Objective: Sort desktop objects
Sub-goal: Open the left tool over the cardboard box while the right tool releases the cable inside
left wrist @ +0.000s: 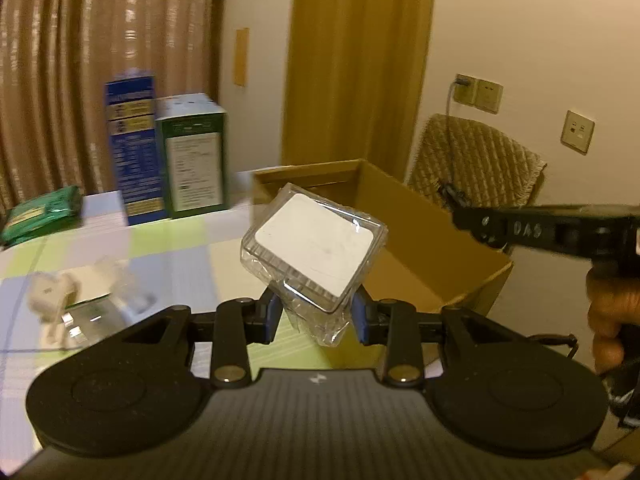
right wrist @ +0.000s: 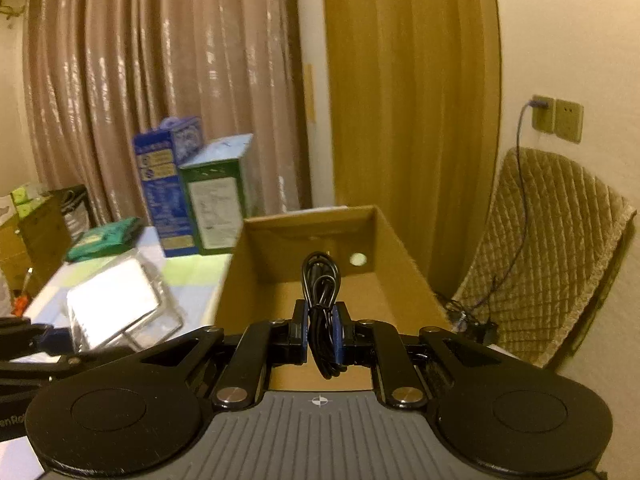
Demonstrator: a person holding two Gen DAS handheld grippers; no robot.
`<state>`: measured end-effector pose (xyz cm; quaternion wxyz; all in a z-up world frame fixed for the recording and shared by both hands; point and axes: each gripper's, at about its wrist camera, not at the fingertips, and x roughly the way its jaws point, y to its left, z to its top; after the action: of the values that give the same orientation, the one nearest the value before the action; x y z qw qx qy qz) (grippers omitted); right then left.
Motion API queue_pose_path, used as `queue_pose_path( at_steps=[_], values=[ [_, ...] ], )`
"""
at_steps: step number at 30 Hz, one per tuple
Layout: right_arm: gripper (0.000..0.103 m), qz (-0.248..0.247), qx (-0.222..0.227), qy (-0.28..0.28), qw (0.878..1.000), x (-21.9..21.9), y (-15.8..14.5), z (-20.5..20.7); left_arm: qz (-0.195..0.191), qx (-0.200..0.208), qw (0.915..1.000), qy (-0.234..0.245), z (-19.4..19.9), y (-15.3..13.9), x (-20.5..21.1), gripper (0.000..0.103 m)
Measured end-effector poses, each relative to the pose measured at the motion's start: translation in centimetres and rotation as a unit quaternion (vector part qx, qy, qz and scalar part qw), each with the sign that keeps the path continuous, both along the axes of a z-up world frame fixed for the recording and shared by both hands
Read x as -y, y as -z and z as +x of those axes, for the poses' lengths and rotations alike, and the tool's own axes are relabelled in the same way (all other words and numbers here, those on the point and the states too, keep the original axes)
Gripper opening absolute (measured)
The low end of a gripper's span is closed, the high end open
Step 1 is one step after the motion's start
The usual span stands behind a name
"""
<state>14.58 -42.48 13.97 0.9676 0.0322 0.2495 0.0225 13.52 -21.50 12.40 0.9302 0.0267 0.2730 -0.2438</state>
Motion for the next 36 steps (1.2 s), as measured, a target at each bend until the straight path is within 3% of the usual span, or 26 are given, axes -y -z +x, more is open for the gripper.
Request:
queue_pose_path(
  at_steps=[12, 22, 23, 26, 27, 36],
  values=[
    [0.009, 0.008, -0.025, 0.017, 1.000, 4.4, 3.3, 2.4, 0.013, -0.032, 0.9973, 0.065, 5.9, 3.3, 7.2, 0.033],
    [0.009, 0.019, -0.019, 0.001, 1.000, 4.4, 4.4, 2.9, 0.015, -0.005, 0.9983, 0.057, 5.4, 3.2, 5.8, 0.036],
    [0.012, 0.022, -0.014, -0.005, 1.000, 4.3, 4.3, 2.9, 0.016, -0.002, 0.9983, 0.055, 5.3, 3.0, 5.5, 0.036],
    [0.036, 0.021, 0.000, -0.002, 1.000, 4.1, 3.6, 2.7, 0.015, 0.007, 0.9987, 0.048, 4.8, 2.6, 4.3, 0.040],
    [0.039, 0.026, 0.003, 0.001, 1.000, 4.2, 3.4, 2.6, 0.016, 0.009, 0.9988, 0.046, 4.7, 2.4, 3.9, 0.041],
    [0.043, 0.053, 0.023, -0.006, 0.998, 2.6, 0.6, 0.8, 0.020, 0.031, 0.9993, 0.008, 2.5, 0.9, -1.7, 0.060]
  ],
)
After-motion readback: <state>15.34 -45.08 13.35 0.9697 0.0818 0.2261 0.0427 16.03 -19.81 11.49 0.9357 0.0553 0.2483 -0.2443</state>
